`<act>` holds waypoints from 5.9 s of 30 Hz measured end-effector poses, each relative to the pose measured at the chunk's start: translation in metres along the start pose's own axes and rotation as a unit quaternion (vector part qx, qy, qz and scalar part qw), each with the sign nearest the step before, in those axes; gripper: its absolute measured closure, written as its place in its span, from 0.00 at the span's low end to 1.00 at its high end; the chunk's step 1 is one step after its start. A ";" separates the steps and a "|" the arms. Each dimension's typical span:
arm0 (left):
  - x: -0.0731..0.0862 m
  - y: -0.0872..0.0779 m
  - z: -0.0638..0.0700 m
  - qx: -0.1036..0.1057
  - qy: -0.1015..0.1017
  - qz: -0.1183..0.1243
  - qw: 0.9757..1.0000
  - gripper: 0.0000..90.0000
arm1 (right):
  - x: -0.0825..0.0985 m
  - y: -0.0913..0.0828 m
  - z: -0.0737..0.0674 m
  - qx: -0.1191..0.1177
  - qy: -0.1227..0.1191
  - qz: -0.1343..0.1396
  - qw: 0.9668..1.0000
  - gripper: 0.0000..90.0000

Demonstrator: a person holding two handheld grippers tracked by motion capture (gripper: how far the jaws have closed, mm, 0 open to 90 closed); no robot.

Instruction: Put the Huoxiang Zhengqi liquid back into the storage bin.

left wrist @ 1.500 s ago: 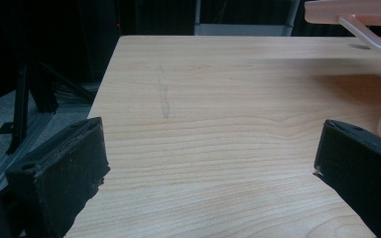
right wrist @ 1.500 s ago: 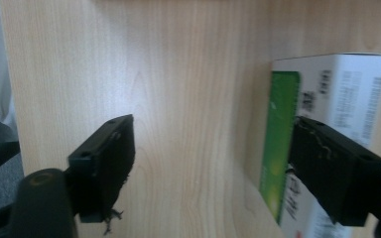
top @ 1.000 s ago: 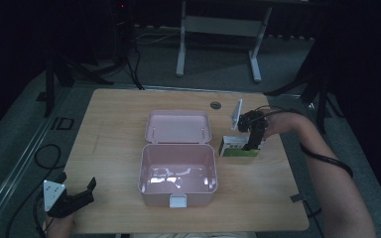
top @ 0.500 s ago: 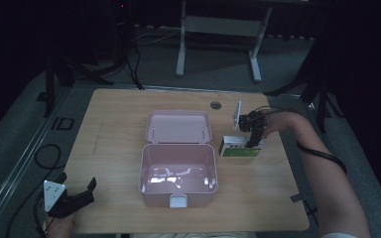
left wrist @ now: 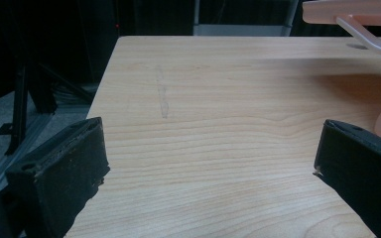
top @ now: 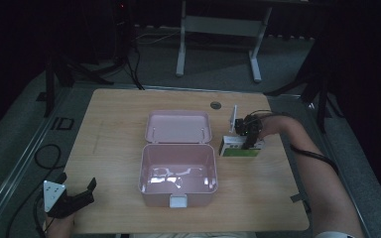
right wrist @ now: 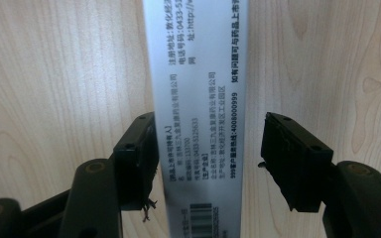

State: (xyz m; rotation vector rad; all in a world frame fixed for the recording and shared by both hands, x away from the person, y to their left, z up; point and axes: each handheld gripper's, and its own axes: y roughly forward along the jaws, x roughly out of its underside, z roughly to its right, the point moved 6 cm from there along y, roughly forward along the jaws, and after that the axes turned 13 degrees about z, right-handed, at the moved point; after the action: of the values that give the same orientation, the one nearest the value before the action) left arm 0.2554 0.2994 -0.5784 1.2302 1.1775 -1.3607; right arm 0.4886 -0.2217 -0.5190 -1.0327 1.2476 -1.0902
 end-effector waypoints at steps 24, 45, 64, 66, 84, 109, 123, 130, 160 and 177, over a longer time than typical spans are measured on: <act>0.000 0.000 -0.001 0.001 -0.003 -0.001 1.000 0.00 | 0.002 0.002 -0.012 -0.021 0.009 -0.012 1.000 0.69; 0.000 0.000 -0.001 0.000 -0.006 0.001 1.000 0.00 | 0.011 -0.009 -0.056 -0.026 0.027 -0.011 0.999 0.69; 0.000 -0.001 -0.002 -0.001 -0.008 -0.002 1.000 0.00 | 0.020 -0.020 -0.111 -0.025 0.035 -0.014 0.999 0.69; 0.000 -0.001 -0.002 -0.002 -0.008 -0.002 1.000 0.00 | 0.020 -0.020 -0.116 -0.028 0.032 -0.011 0.999 0.69; 0.000 0.000 -0.002 -0.002 -0.009 -0.004 1.000 0.00 | 0.005 -0.047 -0.146 -0.041 0.006 -0.005 0.999 0.69; 0.001 0.000 -0.001 0.001 -0.007 -0.007 1.000 0.00 | -0.043 -0.133 -0.136 -0.010 0.001 -0.013 1.000 0.69; 0.000 0.000 -0.001 0.001 -0.006 -0.006 1.000 0.00 | -0.091 -0.143 -0.131 -0.013 -0.015 0.005 1.000 0.69; 0.001 0.001 -0.001 0.004 -0.005 -0.008 1.000 0.00 | -0.122 -0.140 -0.133 -0.019 -0.026 0.012 0.999 0.69; 0.001 0.001 0.000 0.005 -0.002 -0.009 1.000 0.00 | -0.205 -0.101 -0.148 -0.056 -0.054 0.015 0.997 0.69; 0.001 0.001 0.000 0.006 -0.002 -0.009 1.000 0.00 | -0.203 -0.034 -0.147 -0.071 -0.035 0.001 0.997 0.69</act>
State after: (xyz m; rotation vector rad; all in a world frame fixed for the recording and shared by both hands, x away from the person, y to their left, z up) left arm 0.2563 0.2991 -0.5792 1.2277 1.1826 -1.3854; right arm 0.3376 -0.0292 -0.4555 -1.1666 1.2830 -0.9678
